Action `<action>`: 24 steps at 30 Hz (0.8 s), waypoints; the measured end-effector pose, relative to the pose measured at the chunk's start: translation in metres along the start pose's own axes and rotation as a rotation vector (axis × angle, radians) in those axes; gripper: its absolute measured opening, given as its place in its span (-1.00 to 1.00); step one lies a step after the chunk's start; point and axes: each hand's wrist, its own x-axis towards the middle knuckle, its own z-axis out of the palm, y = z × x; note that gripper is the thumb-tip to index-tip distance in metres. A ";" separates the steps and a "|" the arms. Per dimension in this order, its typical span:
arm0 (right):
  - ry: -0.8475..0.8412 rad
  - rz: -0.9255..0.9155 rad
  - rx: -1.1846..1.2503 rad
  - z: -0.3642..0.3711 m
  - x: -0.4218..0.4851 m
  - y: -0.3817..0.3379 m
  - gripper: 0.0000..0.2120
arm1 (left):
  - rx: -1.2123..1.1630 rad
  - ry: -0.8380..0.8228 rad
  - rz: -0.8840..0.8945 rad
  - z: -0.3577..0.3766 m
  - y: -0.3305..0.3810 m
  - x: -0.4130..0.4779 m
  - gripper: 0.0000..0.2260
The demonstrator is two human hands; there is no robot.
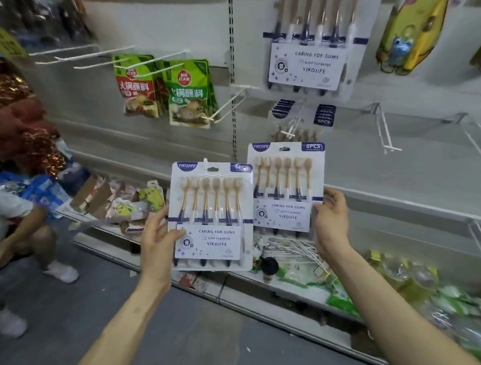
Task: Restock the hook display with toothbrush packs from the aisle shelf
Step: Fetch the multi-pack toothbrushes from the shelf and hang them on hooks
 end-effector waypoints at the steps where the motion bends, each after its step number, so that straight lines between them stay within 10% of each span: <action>1: 0.024 -0.003 0.011 0.008 0.004 0.000 -0.60 | -0.004 -0.024 -0.006 -0.003 0.001 0.010 -0.50; 24: 0.287 -0.065 0.022 0.046 0.025 0.010 -0.63 | 0.040 -0.292 -0.066 -0.001 0.016 0.118 -0.52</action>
